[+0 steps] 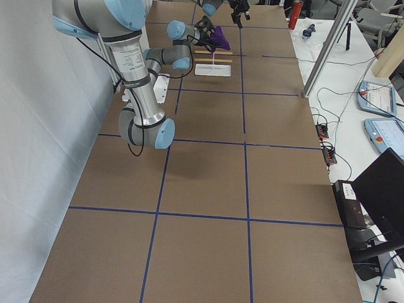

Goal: Hang towel on rack

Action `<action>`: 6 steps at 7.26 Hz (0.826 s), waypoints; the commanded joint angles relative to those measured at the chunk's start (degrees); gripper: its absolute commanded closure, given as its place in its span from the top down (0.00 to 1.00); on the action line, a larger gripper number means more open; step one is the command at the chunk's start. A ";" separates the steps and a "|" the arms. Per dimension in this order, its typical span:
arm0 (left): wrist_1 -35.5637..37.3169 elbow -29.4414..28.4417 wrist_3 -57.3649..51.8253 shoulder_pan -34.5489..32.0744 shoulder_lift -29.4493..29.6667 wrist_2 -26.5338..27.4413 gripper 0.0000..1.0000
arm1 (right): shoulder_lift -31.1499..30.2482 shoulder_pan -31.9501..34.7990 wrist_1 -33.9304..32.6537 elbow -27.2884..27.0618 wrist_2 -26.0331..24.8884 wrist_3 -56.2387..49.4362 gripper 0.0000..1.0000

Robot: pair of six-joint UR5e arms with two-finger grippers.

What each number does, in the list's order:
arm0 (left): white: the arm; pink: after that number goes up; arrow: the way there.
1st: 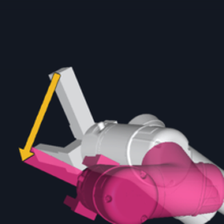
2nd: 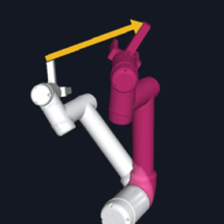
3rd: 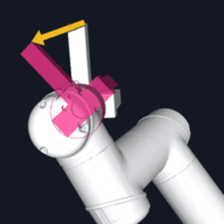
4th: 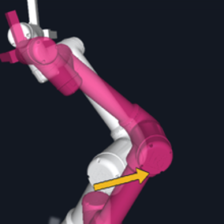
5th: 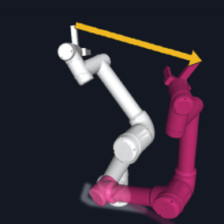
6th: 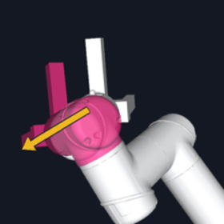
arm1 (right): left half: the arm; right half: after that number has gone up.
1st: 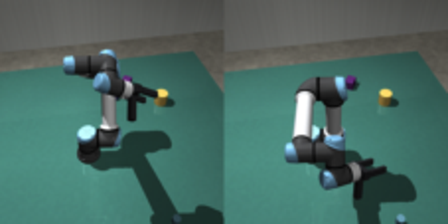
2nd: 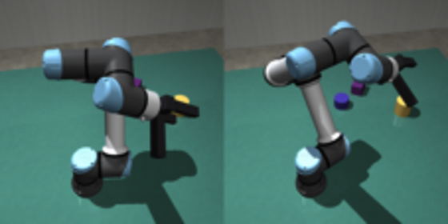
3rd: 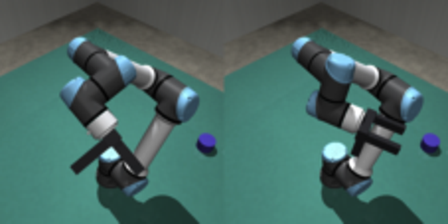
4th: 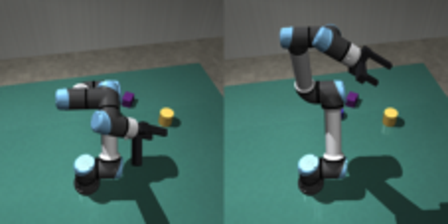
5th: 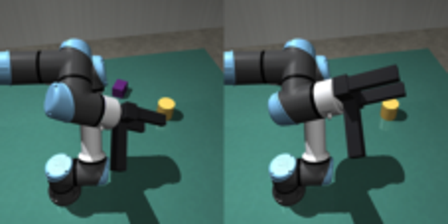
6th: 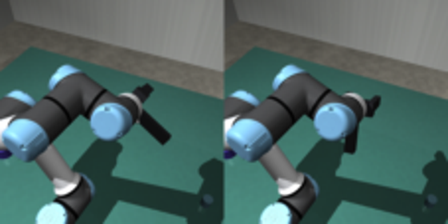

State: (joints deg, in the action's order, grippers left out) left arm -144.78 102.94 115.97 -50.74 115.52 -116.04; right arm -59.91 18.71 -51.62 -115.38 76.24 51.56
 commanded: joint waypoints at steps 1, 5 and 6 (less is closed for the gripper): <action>5.29 0.51 4.52 5.02 3.04 -0.59 0.98 | -0.12 -0.60 1.17 -0.02 -0.04 -0.05 0.00; 5.56 2.26 7.33 5.83 3.48 -6.20 0.98 | -0.21 -0.96 1.09 -0.02 -1.88 -0.49 0.00; 5.65 2.70 7.78 6.00 3.57 -6.82 0.98 | -0.38 -0.96 1.00 0.07 -2.32 -0.58 0.00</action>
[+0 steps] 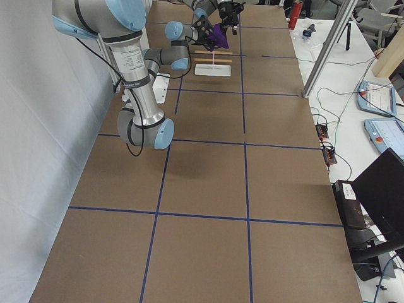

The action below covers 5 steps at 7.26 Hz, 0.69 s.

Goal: Hang towel on rack

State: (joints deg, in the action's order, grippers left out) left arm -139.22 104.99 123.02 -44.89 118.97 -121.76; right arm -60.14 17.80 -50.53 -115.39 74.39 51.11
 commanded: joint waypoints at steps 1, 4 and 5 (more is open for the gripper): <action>0.09 0.57 0.82 0.24 0.29 -1.80 0.98 | -0.07 -0.05 -0.01 0.07 -0.47 -0.14 0.00; 0.18 -0.31 0.91 1.73 1.26 -1.72 0.98 | 0.11 -0.14 -0.01 -0.01 -0.56 -0.14 0.00; 0.18 -0.23 0.91 2.17 1.35 -1.63 0.96 | 0.11 -0.14 -0.01 -0.01 -0.56 -0.14 0.00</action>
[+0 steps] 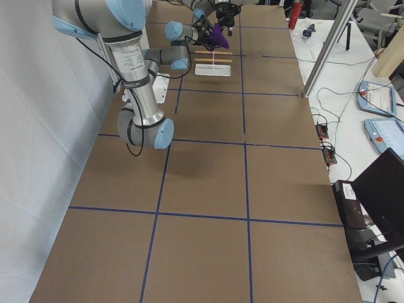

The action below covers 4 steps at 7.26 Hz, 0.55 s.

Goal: Hang towel on rack

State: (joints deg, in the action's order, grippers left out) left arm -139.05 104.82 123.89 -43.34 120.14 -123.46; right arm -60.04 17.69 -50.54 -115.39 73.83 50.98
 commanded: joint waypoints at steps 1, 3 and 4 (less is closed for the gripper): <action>0.01 0.12 0.29 0.72 0.18 0.06 0.92 | 0.01 -0.03 0.00 -0.01 0.00 0.00 0.00; 0.01 0.30 0.29 0.72 0.27 -0.03 0.67 | 0.10 -0.03 0.00 -0.01 0.08 0.00 0.00; 0.01 0.47 0.29 0.72 0.27 -0.03 0.49 | 0.01 -0.03 0.00 -0.01 0.08 0.00 0.00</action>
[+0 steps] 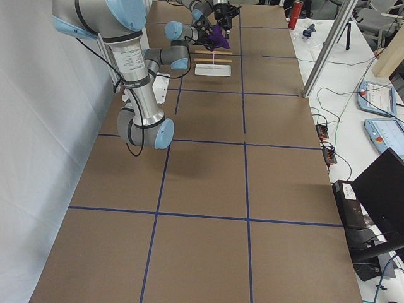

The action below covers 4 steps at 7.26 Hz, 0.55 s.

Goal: Hang towel on rack

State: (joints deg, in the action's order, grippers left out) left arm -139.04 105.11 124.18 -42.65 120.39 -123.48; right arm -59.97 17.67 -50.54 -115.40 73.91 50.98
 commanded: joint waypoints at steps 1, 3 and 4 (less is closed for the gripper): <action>0.00 0.27 0.01 0.02 0.02 -0.01 0.30 | -0.06 0.00 0.00 0.00 0.01 0.00 0.00; 1.75 0.88 0.01 0.02 0.63 -0.01 0.09 | -0.14 0.00 0.00 -0.09 0.01 0.00 0.00; 1.76 1.06 0.01 0.02 0.64 -0.01 0.00 | -0.23 0.08 0.00 -0.09 0.01 0.00 0.00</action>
State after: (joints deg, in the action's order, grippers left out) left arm -137.68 105.88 124.19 -42.63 120.84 -123.49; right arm -60.11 17.68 -50.54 -115.46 73.92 50.98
